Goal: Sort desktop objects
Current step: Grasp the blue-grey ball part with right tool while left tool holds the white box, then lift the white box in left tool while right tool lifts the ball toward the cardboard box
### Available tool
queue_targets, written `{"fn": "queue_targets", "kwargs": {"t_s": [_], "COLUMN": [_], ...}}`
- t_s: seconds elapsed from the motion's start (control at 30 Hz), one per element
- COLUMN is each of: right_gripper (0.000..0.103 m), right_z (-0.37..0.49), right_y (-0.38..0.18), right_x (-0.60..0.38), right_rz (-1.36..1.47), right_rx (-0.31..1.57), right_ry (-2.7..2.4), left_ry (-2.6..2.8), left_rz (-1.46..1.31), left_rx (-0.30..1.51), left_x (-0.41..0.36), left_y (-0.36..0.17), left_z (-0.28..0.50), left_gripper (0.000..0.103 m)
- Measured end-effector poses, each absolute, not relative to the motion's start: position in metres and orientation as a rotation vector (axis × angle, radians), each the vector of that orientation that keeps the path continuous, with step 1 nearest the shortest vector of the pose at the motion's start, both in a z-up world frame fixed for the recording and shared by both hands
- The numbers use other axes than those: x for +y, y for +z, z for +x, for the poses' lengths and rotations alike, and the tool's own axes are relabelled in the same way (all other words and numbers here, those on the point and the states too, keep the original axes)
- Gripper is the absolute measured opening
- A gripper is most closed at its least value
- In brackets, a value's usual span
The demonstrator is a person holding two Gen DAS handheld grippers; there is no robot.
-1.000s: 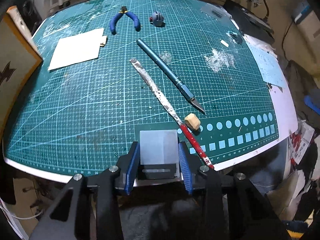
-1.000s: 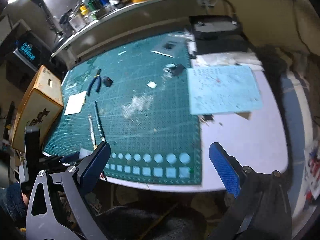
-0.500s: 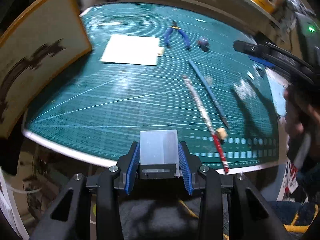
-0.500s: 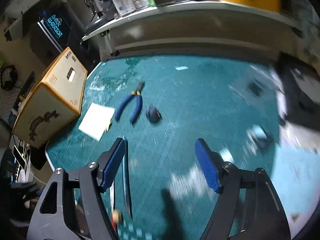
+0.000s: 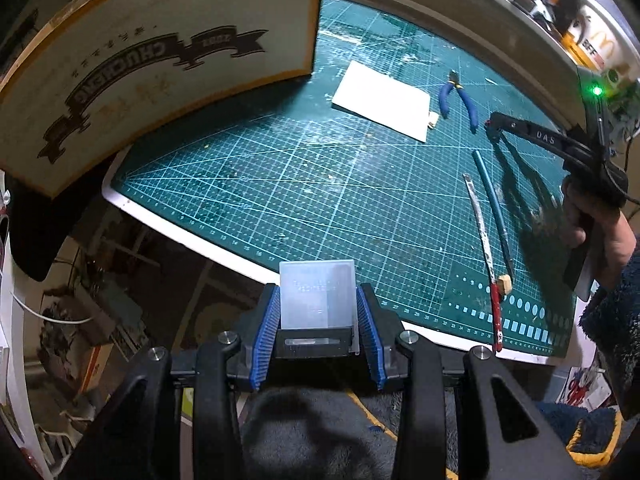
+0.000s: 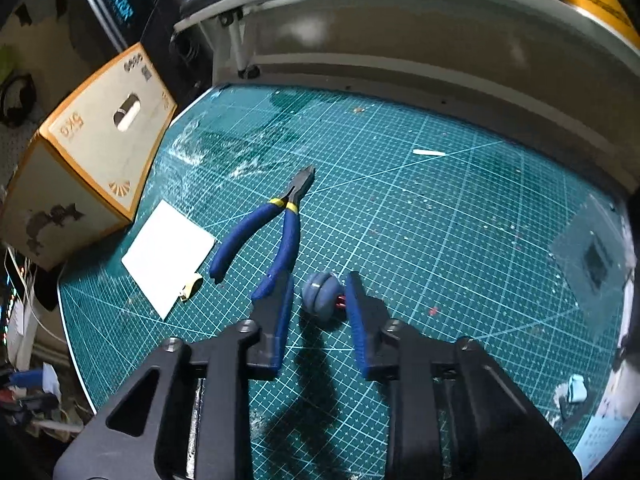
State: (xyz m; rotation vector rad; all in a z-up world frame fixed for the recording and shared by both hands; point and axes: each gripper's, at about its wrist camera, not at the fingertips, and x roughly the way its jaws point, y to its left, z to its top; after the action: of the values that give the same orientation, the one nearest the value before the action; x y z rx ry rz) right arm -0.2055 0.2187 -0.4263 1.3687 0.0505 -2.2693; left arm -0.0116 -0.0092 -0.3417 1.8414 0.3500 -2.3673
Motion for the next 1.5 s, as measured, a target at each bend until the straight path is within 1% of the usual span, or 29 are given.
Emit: {"fn": "queue_targets", "kwargs": {"t_s": [0.1, 0.33, 0.47, 0.77, 0.87, 1.27, 1.5], "right_gripper": [0.022, 0.021, 0.021, 0.021, 0.021, 0.021, 0.021], "right_z": [-0.205, -0.205, -0.197, -0.166, -0.148, -0.071, -0.051], "right_y": [-0.428, -0.426, -0.415, -0.38, -0.365, -0.308, -0.275], "right_x": [0.214, 0.22, 0.227, 0.245, 0.255, 0.279, 0.278], "right_rz": [1.364, 1.366, 1.352, 1.356, 1.369, 1.387, 1.371], "right_rx": [0.09, 0.059, 0.057, 0.068, 0.043, -0.023, -0.028], "right_ry": [-2.262, -2.251, -2.261, -2.301, -2.333, -2.438, -2.467], "left_ry": [-2.367, -2.393, -2.416, -2.519, -2.563, -2.727, -2.787], "left_rz": [1.843, 1.843, 1.834, 1.838, 1.833, 1.753, 1.632], "left_rx": [0.352, 0.318, 0.304, 0.288, 0.277, 0.23, 0.178], "left_x": [-0.013, -0.016, -0.017, -0.01, -0.006, 0.0, 0.003], "left_y": [-0.34, -0.331, -0.327, -0.32, -0.314, -0.278, -0.243], "left_z": [-0.013, -0.022, -0.027, -0.048, -0.056, -0.071, -0.077], "left_gripper": [0.039, 0.039, 0.039, 0.039, 0.039, 0.039, 0.039]}}
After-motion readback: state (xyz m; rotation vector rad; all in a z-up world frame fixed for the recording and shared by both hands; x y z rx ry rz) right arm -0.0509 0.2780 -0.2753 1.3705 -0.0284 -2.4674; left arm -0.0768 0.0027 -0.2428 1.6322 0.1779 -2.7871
